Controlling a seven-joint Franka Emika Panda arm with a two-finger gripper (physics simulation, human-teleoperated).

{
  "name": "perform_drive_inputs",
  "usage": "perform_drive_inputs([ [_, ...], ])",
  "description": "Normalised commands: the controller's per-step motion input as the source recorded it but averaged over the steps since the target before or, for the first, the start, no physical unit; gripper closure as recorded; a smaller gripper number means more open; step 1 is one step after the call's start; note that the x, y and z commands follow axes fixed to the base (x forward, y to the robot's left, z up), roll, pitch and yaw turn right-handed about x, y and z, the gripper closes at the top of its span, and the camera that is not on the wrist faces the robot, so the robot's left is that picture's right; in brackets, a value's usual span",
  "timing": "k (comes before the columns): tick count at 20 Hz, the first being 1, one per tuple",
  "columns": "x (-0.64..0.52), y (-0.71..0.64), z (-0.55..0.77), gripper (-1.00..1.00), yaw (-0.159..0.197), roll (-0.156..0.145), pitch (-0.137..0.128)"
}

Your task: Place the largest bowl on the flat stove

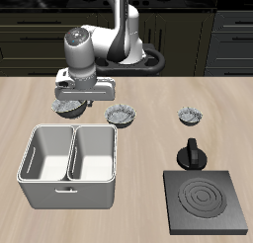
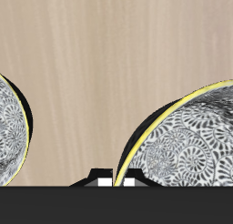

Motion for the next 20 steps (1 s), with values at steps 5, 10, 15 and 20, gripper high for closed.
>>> perform_drive_inputs([
  [5,0.05,0.07,0.43,1.00,0.004,-0.003,-0.065],
  [10,0.13,0.01,0.29,1.00,0.018,-0.011,-0.041],
  [15,0.17,0.10,0.45,1.00,0.010,-0.010,-0.049],
  [20,0.05,0.22,0.51,1.00,0.002,0.030,-0.055],
])
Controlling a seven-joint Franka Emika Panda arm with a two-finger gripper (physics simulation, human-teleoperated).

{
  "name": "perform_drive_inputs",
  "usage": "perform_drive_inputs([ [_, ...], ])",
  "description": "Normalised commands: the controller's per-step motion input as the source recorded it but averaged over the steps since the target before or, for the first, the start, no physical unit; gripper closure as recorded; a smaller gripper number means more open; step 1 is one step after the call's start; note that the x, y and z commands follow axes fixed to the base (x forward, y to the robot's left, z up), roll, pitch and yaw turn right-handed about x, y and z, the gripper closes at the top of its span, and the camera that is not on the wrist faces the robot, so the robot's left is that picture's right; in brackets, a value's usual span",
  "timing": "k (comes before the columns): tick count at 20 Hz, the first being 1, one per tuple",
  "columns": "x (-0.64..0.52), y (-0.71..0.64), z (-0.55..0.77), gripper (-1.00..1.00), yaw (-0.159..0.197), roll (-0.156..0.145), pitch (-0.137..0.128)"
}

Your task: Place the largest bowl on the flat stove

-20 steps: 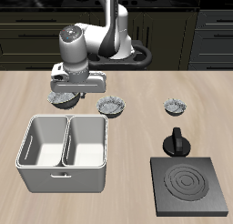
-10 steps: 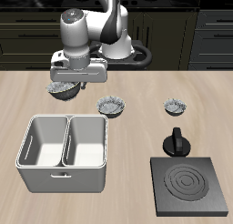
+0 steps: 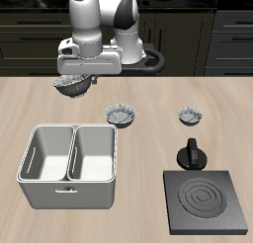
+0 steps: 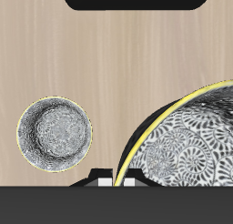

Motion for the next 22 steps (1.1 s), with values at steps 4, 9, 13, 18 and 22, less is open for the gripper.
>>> perform_drive_inputs([
  [4,0.05,0.24,0.49,1.00,-0.012,0.019,-0.037],
  [9,0.00,0.18,0.30,1.00,0.014,0.025,-0.038],
  [13,0.11,0.20,0.17,1.00,0.020,0.016,-0.011],
  [18,0.26,0.31,0.24,1.00,-0.016,-0.005,-0.008],
  [22,0.29,0.32,0.21,1.00,-0.005,0.001,-0.010],
])
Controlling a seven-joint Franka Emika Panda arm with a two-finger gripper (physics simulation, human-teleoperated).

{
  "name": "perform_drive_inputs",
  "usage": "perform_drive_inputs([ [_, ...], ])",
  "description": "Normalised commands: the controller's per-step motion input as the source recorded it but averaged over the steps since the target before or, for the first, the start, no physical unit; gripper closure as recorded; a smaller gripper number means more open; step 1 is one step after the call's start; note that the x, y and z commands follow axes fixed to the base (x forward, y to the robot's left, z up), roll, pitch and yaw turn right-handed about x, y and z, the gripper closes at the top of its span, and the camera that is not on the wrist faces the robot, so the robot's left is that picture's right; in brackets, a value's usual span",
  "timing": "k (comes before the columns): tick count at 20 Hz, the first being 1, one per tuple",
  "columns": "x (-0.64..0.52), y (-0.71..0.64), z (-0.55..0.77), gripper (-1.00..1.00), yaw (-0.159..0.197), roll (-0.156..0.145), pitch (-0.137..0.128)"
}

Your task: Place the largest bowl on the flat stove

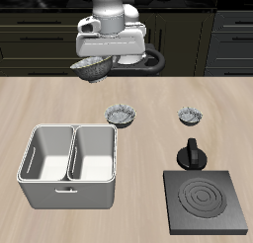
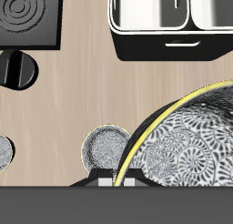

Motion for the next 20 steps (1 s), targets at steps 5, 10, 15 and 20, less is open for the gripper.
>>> perform_drive_inputs([
  [5,0.35,0.47,0.15,1.00,0.015,-0.011,0.000],
  [10,0.30,0.47,0.04,1.00,0.021,0.001,0.022],
  [15,0.31,0.38,0.01,1.00,0.011,-0.010,0.024],
  [20,0.36,0.34,0.03,1.00,0.005,-0.006,0.024],
])
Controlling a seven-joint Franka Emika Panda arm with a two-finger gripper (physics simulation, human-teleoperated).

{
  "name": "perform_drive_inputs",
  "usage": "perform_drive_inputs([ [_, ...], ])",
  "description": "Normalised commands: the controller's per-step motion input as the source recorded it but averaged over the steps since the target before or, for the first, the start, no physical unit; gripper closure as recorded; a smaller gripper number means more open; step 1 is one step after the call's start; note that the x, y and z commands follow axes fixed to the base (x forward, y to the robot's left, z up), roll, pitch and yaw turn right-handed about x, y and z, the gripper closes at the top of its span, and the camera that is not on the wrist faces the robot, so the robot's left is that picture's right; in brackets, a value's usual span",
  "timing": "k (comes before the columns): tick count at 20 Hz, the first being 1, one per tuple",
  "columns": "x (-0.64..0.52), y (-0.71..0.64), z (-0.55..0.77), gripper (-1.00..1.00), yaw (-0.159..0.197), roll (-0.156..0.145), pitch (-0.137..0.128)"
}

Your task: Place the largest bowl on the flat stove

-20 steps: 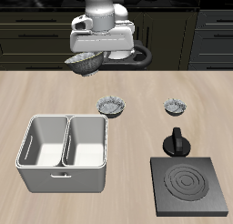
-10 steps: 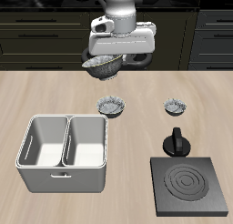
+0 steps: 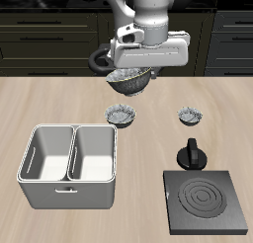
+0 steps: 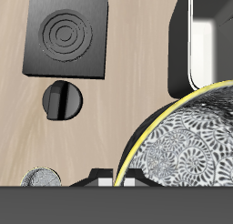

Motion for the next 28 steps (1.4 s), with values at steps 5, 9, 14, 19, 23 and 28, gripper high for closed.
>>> perform_drive_inputs([
  [5,0.22,0.42,0.11,1.00,0.007,0.021,0.002],
  [9,0.20,0.39,0.22,1.00,-0.006,0.023,-0.020],
  [14,0.29,0.28,0.16,1.00,-0.007,-0.003,-0.006],
  [19,0.51,0.19,0.14,1.00,-0.014,-0.023,0.013],
  [23,0.32,0.03,0.07,1.00,-0.019,-0.041,0.003],
  [28,0.39,0.05,0.05,1.00,-0.014,-0.027,0.022],
])
